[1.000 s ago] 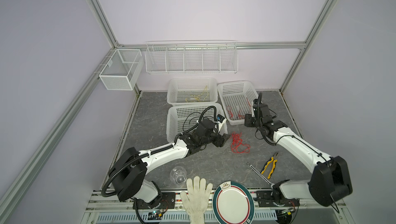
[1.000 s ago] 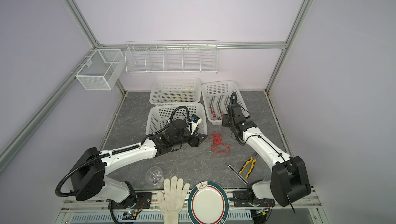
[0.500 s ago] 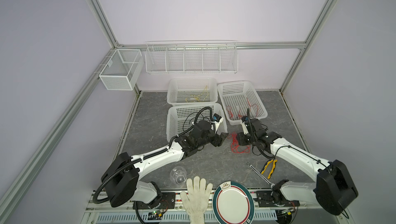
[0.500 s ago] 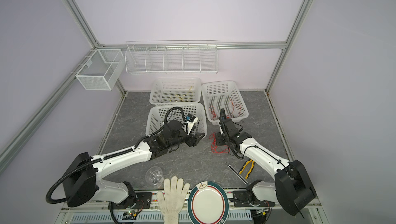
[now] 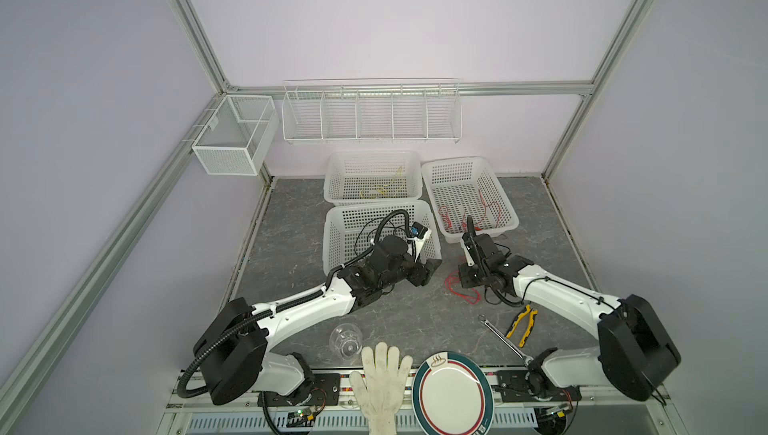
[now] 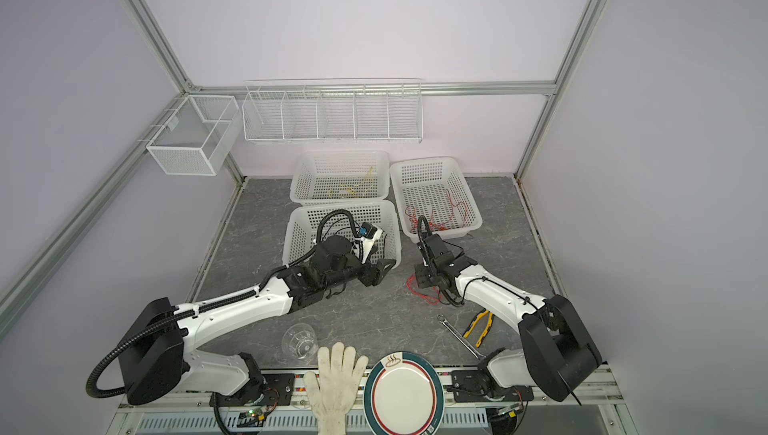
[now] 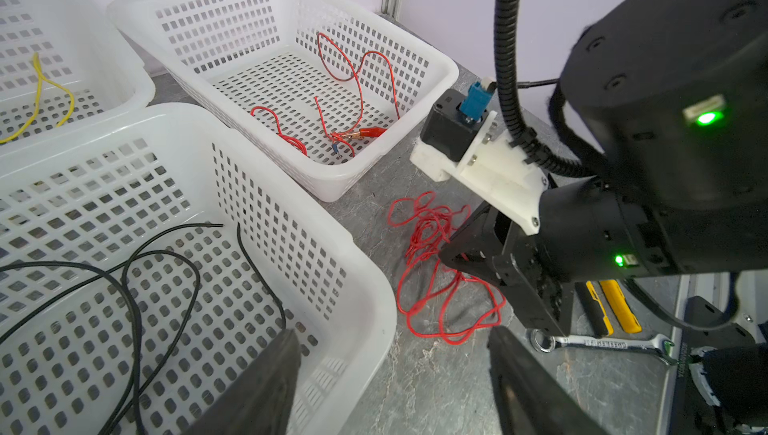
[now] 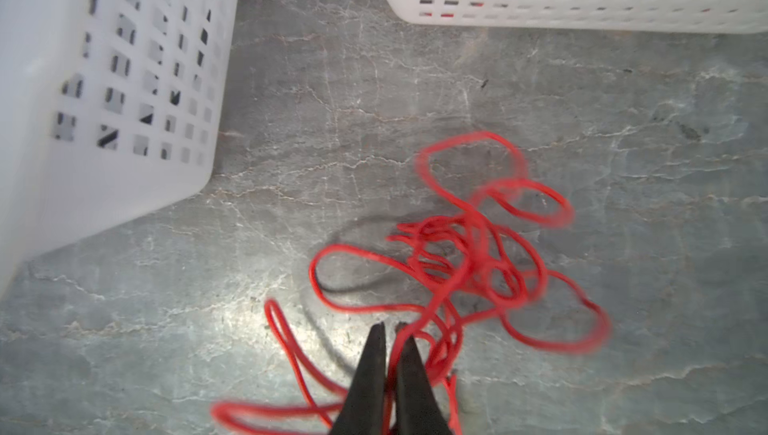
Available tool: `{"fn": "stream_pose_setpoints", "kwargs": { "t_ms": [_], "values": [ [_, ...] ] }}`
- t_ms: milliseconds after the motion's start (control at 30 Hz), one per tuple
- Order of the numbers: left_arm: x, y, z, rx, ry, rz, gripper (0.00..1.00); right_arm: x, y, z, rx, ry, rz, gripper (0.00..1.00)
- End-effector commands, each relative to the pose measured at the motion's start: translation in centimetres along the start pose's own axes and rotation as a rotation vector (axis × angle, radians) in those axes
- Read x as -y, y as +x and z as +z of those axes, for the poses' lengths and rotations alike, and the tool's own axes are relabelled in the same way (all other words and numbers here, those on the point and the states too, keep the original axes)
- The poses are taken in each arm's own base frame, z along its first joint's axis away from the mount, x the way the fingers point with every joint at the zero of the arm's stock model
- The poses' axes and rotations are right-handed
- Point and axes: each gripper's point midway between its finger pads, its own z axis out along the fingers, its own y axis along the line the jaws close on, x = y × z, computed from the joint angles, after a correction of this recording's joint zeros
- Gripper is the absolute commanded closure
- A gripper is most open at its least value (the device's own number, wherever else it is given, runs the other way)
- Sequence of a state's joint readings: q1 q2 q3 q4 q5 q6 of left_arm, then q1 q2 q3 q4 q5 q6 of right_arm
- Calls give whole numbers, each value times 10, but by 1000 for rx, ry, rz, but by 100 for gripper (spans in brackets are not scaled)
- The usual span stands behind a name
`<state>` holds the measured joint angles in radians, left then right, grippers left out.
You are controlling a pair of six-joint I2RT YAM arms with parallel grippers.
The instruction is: Untangle the cables
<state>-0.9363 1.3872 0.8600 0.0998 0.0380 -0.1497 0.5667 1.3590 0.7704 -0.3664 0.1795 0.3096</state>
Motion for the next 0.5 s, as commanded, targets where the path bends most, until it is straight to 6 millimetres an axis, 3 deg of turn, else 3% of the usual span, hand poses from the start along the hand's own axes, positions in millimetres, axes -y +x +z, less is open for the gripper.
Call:
{"fn": "stream_pose_setpoints", "kwargs": {
  "t_ms": [0, 300, 467],
  "values": [
    [3, -7, -3, 29, 8, -7, 27, 0, -12, -25, 70, -3, -24, 94],
    [15, -12, -1, 46, 75, -2, 23, 2, -43, -107, 301, -56, -43, 94],
    [30, -18, 0, 69, 140, -22, 23, 5, -44, -129, 340, -66, -31, 94]
  ]
}}
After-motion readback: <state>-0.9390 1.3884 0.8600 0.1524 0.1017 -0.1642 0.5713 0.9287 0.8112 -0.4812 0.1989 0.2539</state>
